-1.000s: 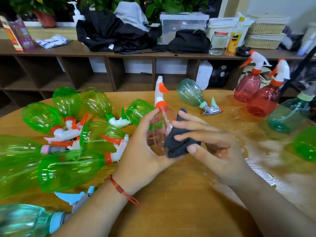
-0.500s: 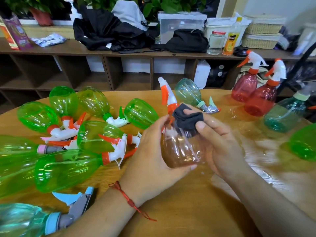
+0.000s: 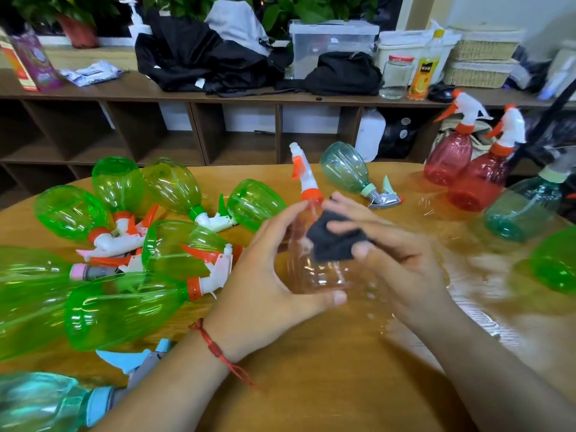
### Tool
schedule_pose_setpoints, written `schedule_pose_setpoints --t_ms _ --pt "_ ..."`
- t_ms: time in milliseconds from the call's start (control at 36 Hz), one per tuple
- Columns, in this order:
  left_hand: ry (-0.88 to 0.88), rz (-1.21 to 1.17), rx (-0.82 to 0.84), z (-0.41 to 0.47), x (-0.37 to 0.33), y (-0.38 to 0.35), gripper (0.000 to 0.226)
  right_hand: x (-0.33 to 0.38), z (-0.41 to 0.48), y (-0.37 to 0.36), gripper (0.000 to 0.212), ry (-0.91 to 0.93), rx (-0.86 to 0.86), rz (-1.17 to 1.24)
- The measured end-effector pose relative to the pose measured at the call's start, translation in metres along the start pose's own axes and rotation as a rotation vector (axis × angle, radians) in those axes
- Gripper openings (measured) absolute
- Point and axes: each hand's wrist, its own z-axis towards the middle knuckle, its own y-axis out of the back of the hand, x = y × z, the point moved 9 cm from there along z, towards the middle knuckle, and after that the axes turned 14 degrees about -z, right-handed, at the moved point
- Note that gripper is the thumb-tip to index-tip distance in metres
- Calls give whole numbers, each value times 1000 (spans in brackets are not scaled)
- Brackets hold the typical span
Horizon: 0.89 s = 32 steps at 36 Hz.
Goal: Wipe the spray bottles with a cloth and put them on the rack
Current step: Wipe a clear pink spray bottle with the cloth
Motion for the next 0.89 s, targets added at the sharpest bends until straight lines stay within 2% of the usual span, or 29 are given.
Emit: schedule_pose_setpoints --t_ms 83,139,306,444,556,750,806,889 --pt "-3 -141 -8 -5 -4 -10 111 -17 1 -4 33 -257 -83 458" --pt "-21 -182 -54 -6 -6 -9 112 -20 -1 -11 39 -338 -72 571" --pt "-86 -181 -249 -6 -8 9 112 -10 1 -10 36 -210 -98 426" --pt "-29 -282 -387 0 8 29 108 -4 -4 -14 32 -91 4 21" --pt "26 -288 -333 2 7 25 108 -11 -4 -23 36 -131 -1 -7" --pt "93 -363 -52 -5 -1 -7 108 -19 0 -7 37 -207 -146 90" --pt "122 -466 -37 -4 1 -8 100 -25 -1 -8 37 -244 -155 101" --pt "217 -686 -133 1 9 -1 76 -32 -1 -11 37 -277 -143 135"
